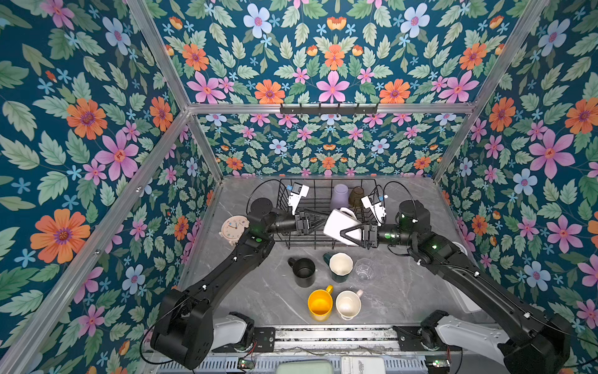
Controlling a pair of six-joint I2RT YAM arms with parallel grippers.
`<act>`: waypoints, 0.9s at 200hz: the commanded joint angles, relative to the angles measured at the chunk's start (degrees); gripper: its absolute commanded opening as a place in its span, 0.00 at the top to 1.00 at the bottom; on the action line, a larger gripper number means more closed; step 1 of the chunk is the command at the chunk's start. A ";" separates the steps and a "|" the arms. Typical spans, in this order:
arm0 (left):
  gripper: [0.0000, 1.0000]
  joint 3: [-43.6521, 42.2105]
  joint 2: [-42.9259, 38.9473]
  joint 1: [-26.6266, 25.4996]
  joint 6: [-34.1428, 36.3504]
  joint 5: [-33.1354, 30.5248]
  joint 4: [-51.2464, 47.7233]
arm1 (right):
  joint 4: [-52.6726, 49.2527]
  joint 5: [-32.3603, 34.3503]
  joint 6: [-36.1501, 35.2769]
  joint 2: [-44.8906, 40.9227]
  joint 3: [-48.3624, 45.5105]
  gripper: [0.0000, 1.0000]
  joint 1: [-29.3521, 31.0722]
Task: Load the cups into the dish rack
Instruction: 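Open the left gripper and withdraw it while the right gripper holds the white mug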
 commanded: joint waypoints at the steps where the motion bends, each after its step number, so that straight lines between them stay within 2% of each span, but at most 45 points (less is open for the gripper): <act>1: 0.49 0.88 -0.11 0.28 2.06 -0.56 -0.11 | 1.35 0.98 0.32 -0.58 0.29 1.00 -0.36; 63: 0.44 1.38 0.94 1.14 2.95 -2.56 -2.10 | 1.75 1.26 1.02 -0.53 0.31 1.00 -1.28; 100: 0.33 1.71 -0.34 2.94 6.06 -6.27 -6.74 | -1.47 2.19 0.37 -1.08 1.29 1.00 -2.63; 136: 0.23 3.08 -2.42 4.57 11.71 -14.34 -15.95 | -5.73 3.41 -0.75 -1.58 2.97 1.00 -3.48; 180: 0.16 3.91 -6.04 5.27 17.79 -29.60 -26.21 | -16.47 7.69 -3.72 -1.39 7.22 1.00 -5.45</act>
